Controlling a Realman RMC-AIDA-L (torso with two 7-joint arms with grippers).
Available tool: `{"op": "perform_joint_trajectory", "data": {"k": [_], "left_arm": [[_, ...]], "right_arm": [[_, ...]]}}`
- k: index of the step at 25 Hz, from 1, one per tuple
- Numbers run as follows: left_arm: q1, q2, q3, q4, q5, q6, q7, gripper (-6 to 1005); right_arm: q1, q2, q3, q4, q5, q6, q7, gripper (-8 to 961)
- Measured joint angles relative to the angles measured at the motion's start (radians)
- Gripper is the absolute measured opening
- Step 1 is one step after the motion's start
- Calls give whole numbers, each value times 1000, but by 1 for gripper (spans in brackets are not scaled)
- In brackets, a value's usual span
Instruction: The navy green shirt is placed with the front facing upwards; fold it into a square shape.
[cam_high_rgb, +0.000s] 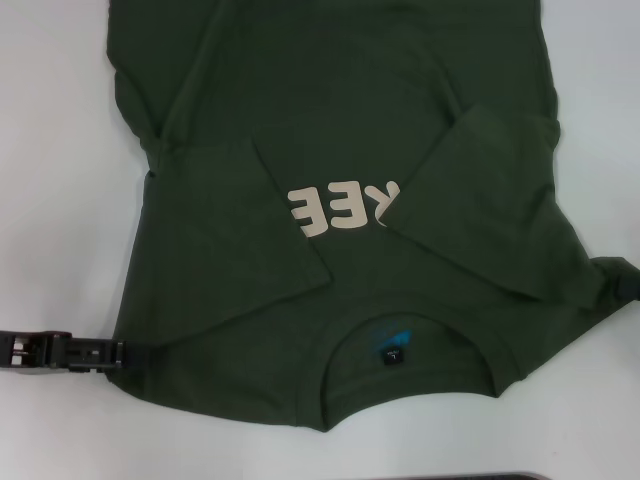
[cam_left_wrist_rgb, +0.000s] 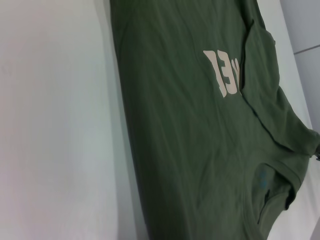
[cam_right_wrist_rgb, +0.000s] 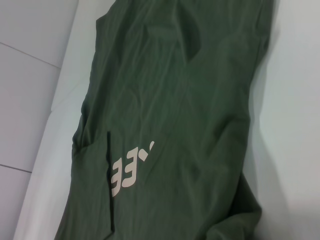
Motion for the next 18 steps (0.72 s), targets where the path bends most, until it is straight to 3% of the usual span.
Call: {"op": "perform_joint_trajectory", "data": {"k": [11,18], "left_arm": [[-4,0,0,0,0,-20,-1,847],[-4,-3,0,0,0,-22,-2,754]], "right_arm": [[4,0,0,0,0,1,2,76],[11,0,0,1,0,4,2,76]]}}
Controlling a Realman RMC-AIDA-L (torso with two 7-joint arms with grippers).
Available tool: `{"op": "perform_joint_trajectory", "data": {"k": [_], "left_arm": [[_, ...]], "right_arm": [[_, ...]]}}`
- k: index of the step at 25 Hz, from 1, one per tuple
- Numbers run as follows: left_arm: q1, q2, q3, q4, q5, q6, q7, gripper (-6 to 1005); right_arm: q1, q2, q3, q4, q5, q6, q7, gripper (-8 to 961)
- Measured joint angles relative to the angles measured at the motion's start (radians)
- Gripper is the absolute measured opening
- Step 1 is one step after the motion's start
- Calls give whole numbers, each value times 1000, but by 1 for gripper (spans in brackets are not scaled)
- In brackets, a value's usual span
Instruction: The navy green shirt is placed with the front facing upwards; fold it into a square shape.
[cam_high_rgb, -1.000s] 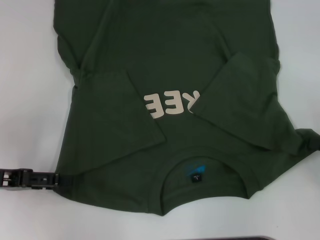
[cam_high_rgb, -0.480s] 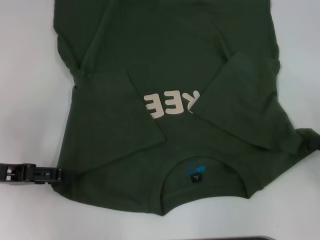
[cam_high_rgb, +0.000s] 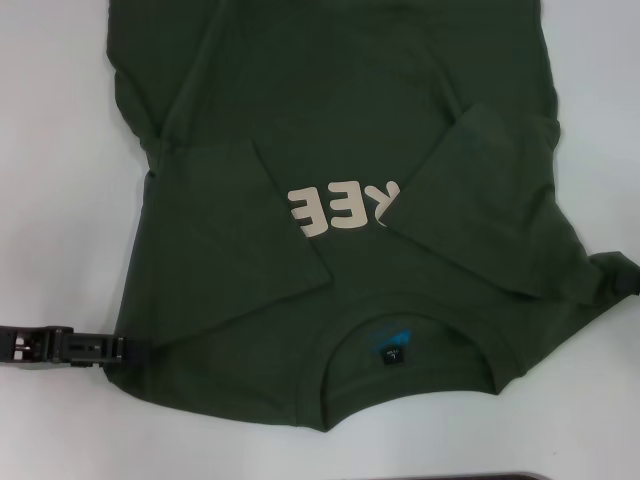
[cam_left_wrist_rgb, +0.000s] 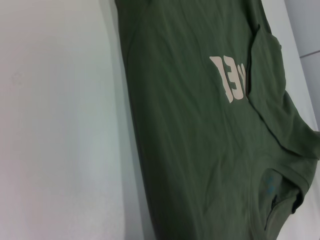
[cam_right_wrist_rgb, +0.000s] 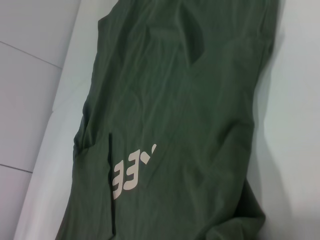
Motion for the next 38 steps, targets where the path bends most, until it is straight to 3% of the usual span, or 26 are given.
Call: {"op": "perform_joint_trajectory", "data": {"k": [12,23,34,38], "left_arm": [[-2,1,4,-12,0,-94,-11,621],[-4,6,26,-23,19,-71,-17,146],[-10,0,42,-26,22,-69,-7,0],[-17,-1,35,-26,15,-65,-3,0]], "right_arm": [[3,0,0,2,0,-3,0,75],[2,0,0,0,7,-4,3,75],[2,3,0,0,8,-8,-2,75],[3,3,0,-1,8,-8,-5,75]]}}
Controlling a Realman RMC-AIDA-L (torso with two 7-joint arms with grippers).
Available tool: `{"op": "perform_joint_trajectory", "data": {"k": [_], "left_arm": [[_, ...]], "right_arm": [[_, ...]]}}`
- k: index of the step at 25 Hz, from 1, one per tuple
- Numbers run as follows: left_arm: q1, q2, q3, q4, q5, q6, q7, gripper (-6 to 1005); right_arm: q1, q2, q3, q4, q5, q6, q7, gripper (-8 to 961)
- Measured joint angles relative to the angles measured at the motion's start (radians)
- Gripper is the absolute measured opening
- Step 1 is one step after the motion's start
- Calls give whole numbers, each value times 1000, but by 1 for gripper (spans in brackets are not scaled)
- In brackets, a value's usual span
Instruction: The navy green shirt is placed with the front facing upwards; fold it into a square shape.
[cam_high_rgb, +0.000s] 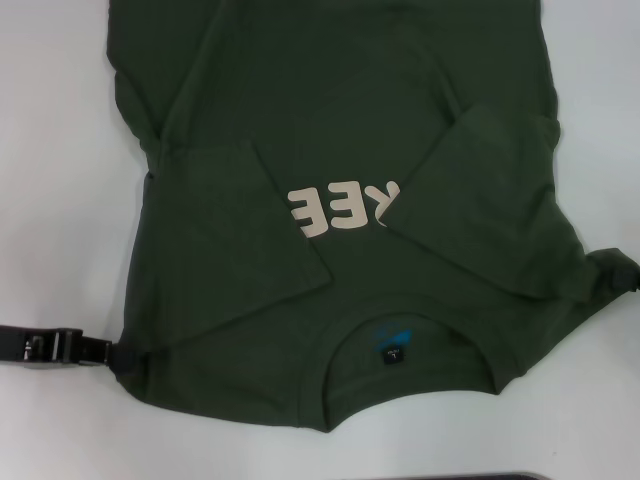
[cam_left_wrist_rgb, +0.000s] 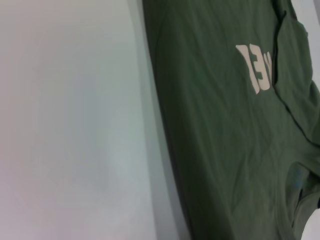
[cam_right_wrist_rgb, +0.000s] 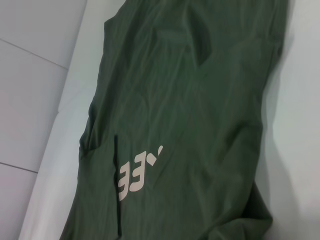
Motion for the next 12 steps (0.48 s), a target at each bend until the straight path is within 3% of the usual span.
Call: {"op": "perform_joint_trajectory", "data": {"k": [12], "left_arm": [[-8,15,-30,24,-41,78,18,0]], "right_arm": [[-29,9,0,-1,1,-28,-25,76]]}}
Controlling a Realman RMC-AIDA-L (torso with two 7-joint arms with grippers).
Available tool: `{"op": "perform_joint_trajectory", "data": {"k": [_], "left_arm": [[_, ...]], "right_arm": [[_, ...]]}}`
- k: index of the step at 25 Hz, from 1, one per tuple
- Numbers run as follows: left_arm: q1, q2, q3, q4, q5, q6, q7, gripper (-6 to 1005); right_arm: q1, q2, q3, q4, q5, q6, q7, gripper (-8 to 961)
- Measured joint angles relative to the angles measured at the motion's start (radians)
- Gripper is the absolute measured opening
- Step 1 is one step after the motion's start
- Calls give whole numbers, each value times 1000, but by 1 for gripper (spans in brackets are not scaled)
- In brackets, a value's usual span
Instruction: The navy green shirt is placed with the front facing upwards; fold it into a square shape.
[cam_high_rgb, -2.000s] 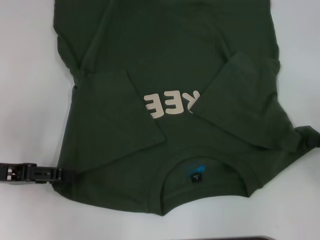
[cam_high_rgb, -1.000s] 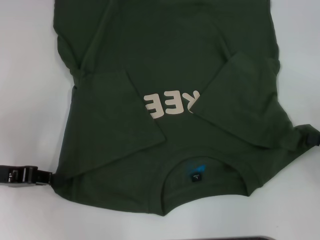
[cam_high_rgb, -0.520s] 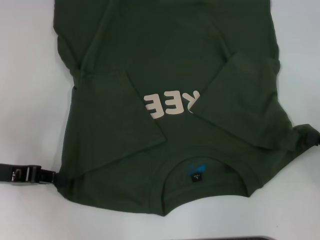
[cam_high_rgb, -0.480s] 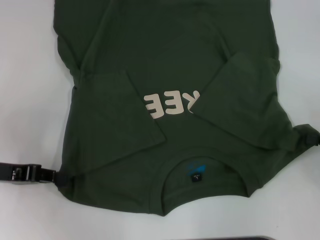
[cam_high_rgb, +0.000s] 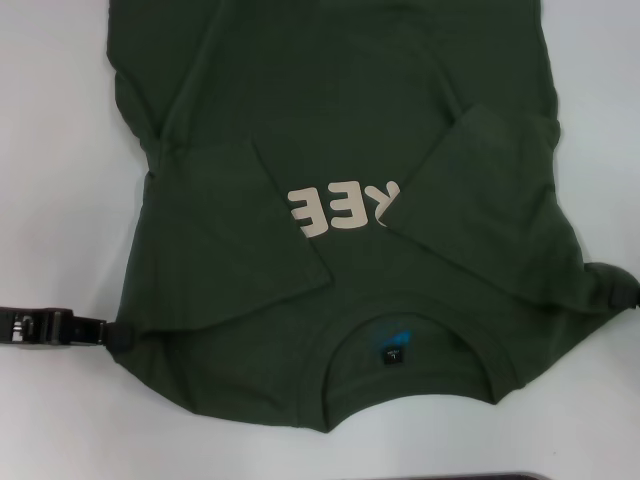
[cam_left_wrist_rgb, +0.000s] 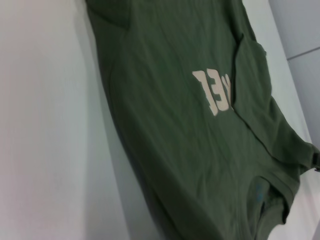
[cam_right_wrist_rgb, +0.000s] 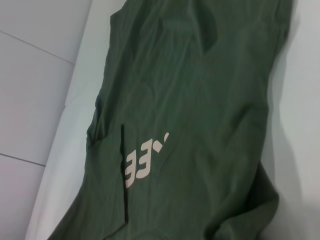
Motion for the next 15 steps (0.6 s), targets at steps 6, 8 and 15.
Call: {"op": "perform_joint_trajectory", "data": {"k": [6,8,15], "left_arm": [[1,19,3,17,9,50,2,0],[2,29,2,17,9,61,2,0],[-1,47,8,16,19,84,2,1]], "right_arm": [[-42,11,0,5,2,-13,-8,75],[-61,16,0,2,2,-14,-10,75],[-133,19,35,5,3,-31,-31,75]]}}
